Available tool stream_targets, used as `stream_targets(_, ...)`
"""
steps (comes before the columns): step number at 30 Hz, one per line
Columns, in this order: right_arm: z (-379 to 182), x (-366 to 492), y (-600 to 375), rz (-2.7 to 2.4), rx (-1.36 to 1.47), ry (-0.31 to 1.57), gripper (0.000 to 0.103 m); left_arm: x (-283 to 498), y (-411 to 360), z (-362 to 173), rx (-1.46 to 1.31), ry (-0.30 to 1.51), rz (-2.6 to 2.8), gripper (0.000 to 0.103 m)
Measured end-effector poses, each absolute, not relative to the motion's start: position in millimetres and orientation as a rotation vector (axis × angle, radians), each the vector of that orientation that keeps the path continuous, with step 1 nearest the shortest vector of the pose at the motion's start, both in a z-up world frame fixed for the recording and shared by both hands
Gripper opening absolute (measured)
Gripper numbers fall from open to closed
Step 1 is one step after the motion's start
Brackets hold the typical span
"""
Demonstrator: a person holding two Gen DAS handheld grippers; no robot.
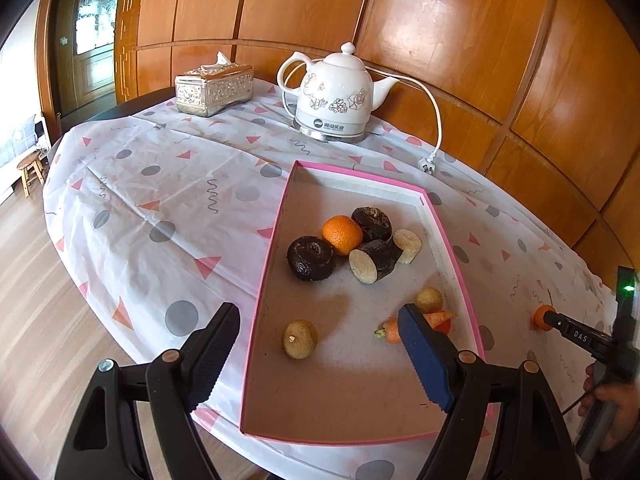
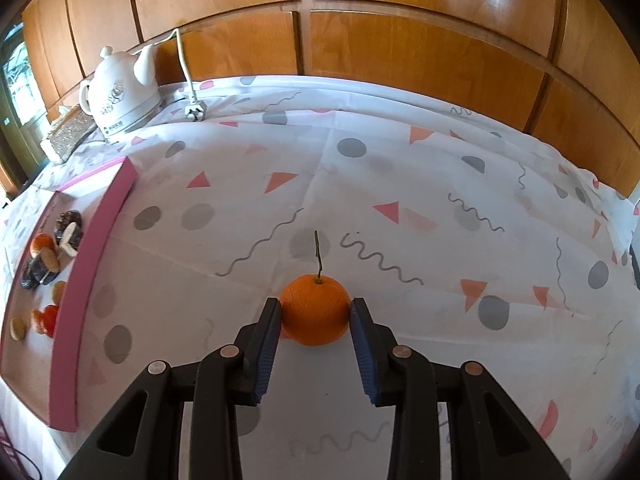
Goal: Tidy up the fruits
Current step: 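Carry the mandarin with the right tool into the tray and release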
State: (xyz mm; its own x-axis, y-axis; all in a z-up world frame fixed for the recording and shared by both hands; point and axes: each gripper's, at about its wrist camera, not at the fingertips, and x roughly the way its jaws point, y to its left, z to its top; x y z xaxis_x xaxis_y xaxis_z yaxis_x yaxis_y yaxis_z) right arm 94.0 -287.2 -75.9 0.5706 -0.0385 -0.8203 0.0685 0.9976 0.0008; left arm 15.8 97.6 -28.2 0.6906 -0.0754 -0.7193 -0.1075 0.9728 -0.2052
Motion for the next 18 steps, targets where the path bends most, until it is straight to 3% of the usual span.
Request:
stream_targets(6,-70.0,82.4,-271.9,0.01,0.06,0.951,0.034,13.7,97.0,-27.0,-0.241,0.809,0.014,0.082)
stream_targets(8,-67.9,79.0,-265.9,0.028,0.059,0.948,0.02,12.8,96.2,-26.8,-0.242,0.811,0.013,0.082)
stream_targets(16,-60.9,71.6,-257.8,0.061,0.08,0.942,0.02,11.2,96.5,-26.6,-0.252,0.81,0.011,0.083)
stream_targets(18,-59.9,70.7,-263.6,0.053,0.1,0.941,0.028,11.7,97.6,-27.3,-0.258,0.81,0.011,0.083)
